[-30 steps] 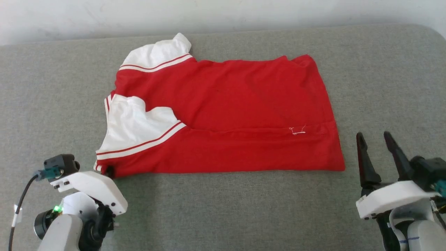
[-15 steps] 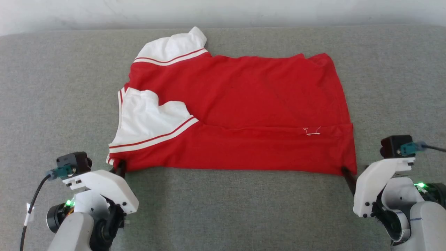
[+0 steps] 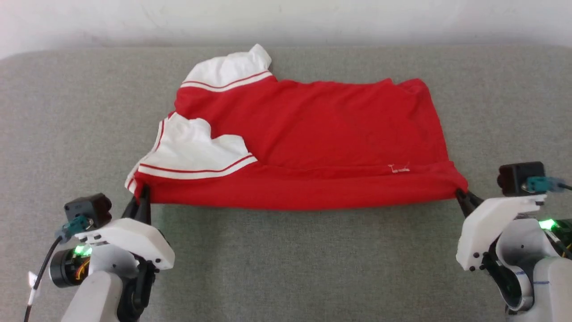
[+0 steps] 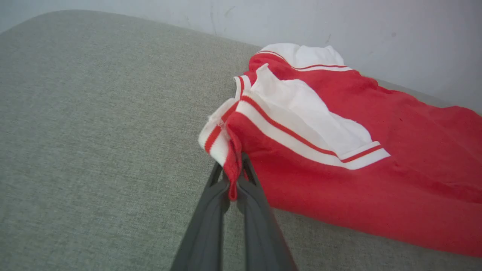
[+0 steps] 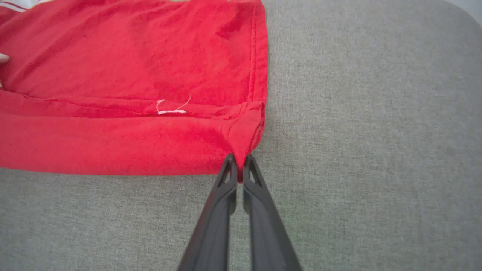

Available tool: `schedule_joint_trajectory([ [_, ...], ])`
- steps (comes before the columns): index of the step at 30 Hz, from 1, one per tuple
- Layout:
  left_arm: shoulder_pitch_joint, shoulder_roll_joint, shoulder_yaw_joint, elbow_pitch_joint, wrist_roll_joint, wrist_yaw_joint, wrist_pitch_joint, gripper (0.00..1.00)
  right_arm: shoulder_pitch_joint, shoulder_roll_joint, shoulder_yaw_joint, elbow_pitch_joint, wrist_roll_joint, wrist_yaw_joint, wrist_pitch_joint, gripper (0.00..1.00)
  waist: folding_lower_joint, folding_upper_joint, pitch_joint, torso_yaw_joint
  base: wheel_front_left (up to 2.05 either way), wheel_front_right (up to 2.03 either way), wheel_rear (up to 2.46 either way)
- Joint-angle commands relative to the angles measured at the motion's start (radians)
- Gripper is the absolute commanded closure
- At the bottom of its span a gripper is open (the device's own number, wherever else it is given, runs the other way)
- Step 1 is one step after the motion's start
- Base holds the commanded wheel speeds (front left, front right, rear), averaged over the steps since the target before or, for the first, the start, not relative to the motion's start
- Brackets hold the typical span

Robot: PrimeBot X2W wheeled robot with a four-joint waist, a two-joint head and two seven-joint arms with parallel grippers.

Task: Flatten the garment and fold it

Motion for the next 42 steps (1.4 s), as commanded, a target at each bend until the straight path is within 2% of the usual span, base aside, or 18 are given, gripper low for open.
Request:
schedule_joint_trajectory([
  [1,0.026,0.009,0.006,-0.014,0.019,0.016,-0.026,1.0,0.026,0.001,-0.007,-0.01,0.017,-0.001,-0.036,1.0,-0.0001,0.0,-0.035,0.001,0.0,0.0,0.0],
  [7,0.135,0.043,0.004,-0.09,0.051,0.056,-0.027,1.0,0.132,0.001,-0.038,-0.064,0.058,-0.001,-0.075,1.0,-0.0001,0.0,-0.084,0.002,0.0,0.0,0.0],
  [11,0.239,0.063,-0.019,-0.158,0.065,0.097,0.051,1.0,0.228,0.001,-0.071,-0.099,0.088,-0.001,-0.03,1.0,-0.0001,0.0,-0.095,0.0,0.0,0.0,0.0],
  [15,0.322,0.061,-0.042,-0.211,0.046,0.118,0.131,1.0,0.296,0.001,-0.09,-0.089,0.104,-0.001,0.005,1.0,-0.0001,0.0,-0.092,-0.003,0.0,0.0,0.0],
  [21,0.353,0.059,-0.066,-0.211,0.027,0.111,0.178,1.0,0.32,0.001,-0.081,-0.018,0.114,-0.001,0.0,1.0,-0.0001,0.0,-0.079,-0.007,0.0,0.0,0.0],
  [29,0.305,0.052,-0.076,-0.104,0.005,0.06,0.156,1.0,0.308,0.001,-0.044,0.109,0.122,-0.001,-0.02,1.0,-0.0001,0.0,-0.073,-0.006,0.0,0.0,0.0],
  [30,0.303,0.046,-0.073,-0.094,-0.002,0.059,0.151,0.91,0.309,0.001,-0.041,0.115,0.125,-0.001,-0.021,1.0,-0.0001,0.0,-0.077,-0.007,0.0,0.0,0.0],
  [32,0.303,0.037,-0.067,-0.081,-0.013,0.058,0.14,0.1,0.311,0.001,-0.033,0.112,0.126,-0.001,-0.035,0.29,-0.0001,0.0,-0.085,-0.009,0.0,0.0,0.0],
  [33,0.303,0.034,-0.065,-0.08,-0.016,0.056,0.132,0.0,0.314,0.001,-0.033,0.107,0.132,-0.001,-0.043,0.0,-0.0001,0.0,-0.089,-0.009,0.0,0.0,0.0],
  [37,0.3,0.04,-0.051,-0.097,-0.009,0.052,0.082,0.0,0.318,0.001,-0.031,0.06,0.141,-0.001,-0.115,0.0,-0.0001,0.0,-0.101,-0.011,0.0,0.0,0.0],
  [42,0.268,0.067,-0.031,-0.166,0.061,0.082,-0.021,0.0,0.303,0.001,-0.015,-0.019,0.121,-0.001,-0.243,0.0,-0.0001,0.0,-0.094,-0.028,0.0,0.0,0.0],
])
